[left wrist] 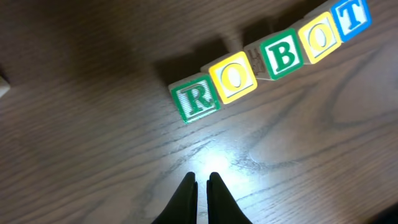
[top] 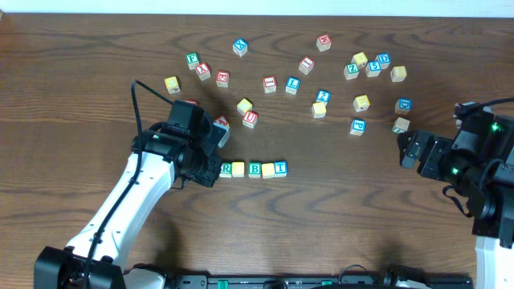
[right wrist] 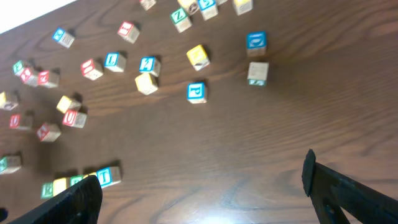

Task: Spell out ROBOT
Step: 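Move the left gripper down to the green R block at row's left end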

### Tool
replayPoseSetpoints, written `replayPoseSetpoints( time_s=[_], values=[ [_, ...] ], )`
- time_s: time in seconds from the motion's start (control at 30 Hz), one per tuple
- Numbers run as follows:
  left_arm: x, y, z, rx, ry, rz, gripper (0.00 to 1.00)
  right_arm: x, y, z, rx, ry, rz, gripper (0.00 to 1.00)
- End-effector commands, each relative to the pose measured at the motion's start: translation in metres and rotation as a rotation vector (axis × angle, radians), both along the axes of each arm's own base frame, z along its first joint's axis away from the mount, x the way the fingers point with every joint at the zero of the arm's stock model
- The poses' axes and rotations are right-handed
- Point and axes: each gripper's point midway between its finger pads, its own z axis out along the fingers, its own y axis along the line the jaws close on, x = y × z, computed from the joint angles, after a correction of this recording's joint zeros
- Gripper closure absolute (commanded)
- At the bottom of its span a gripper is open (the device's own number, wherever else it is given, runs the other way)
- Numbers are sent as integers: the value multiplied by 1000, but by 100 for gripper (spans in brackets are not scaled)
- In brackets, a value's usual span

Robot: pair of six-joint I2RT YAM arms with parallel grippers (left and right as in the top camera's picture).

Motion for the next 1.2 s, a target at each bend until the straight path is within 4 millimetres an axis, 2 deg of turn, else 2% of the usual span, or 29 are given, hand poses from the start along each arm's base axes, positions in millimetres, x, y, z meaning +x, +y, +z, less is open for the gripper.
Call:
replayPoseSetpoints(
  time_s=[0.0, 0.07, 0.13, 0.2, 0.4, 0.57, 0.73, 0.97, 1.17],
  values=[
    [3, 10, -1, 62, -28, 1, 93, 2, 9, 3, 22, -15, 69, 1],
    [5, 13, -1, 81, -34, 6, 93, 2, 16, 5, 40, -26, 111, 1],
    [8, 16, -1, 96, -49, 12, 93, 0, 38, 11, 100, -64, 239, 1],
    [10, 16, -1, 97, -58, 14, 93, -2, 46, 13, 139, -68, 267, 1],
    [11, 17, -1, 100, -58, 33, 93, -2, 34, 7, 85, -43, 220, 1],
    [13, 19, -1, 101, -60, 40, 93, -2, 33, 7, 82, -42, 217, 1],
    [22, 37, -1, 100, -71, 109, 92, -2, 30, 6, 65, -37, 204, 1],
    [20, 40, -30, 67, -68, 243, 93, -2, 30, 6, 65, -37, 204, 1],
    [11, 40, -41, 59, -38, 271, 92, -2, 30, 6, 65, -37, 204, 1]
  ],
)
